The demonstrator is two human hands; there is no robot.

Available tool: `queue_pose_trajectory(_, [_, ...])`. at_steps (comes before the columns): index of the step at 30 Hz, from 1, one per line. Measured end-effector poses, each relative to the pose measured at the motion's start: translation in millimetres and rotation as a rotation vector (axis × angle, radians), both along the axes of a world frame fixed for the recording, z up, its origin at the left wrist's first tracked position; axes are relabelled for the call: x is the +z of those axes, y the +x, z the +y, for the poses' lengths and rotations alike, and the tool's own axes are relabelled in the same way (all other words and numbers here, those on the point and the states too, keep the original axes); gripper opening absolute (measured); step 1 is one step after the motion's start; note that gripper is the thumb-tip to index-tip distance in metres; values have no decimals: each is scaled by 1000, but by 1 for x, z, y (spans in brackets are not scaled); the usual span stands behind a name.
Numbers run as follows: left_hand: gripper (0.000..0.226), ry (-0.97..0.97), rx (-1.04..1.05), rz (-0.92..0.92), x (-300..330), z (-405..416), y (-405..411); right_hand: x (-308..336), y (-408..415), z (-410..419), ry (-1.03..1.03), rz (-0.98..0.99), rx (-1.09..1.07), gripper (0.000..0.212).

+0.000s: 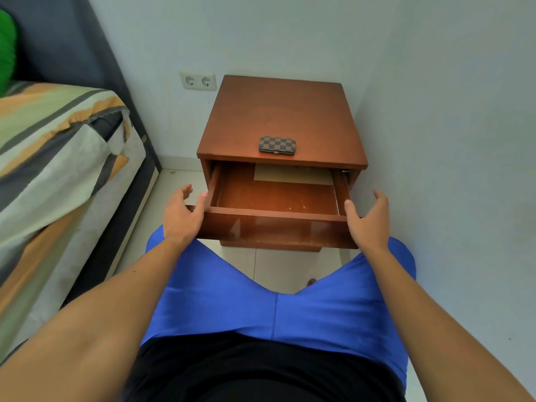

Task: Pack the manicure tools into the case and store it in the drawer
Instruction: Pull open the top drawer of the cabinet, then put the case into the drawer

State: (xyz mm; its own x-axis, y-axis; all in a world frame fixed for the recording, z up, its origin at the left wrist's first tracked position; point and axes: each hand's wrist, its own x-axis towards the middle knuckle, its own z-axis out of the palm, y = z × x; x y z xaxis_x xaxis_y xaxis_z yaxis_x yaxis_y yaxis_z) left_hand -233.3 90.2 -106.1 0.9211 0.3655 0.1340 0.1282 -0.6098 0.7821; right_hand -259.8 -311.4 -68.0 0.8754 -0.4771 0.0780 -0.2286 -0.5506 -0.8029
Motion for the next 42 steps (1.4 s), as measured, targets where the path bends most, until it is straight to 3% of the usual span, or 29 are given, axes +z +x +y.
queue_pose_trajectory(6, [62,205,-198,-54,47,-15,72,40,71,29,-10,-66,160,78])
queue_pose_trajectory(12, [59,346,-324,-6,77,-49,161,52,138,62,-169,-7,378,76])
queue_pose_trajectory(20, [61,578,-540,203,54,-66,253,44,220,87,-515,248,811,87])
queue_pose_trajectory(27, [70,741,-563,201,33,-64,261,54,260,95,-686,303,912,84])
queue_pose_trajectory(35, [70,735,-563,192,33,-64,258,67,225,85,-626,273,1024,80])
queue_pose_trajectory(38, [70,724,-556,195,33,-65,257,48,184,79,-532,225,1083,77])
queue_pose_trajectory(42, [70,728,-555,187,33,-65,257,3,164,82,-520,348,1089,79])
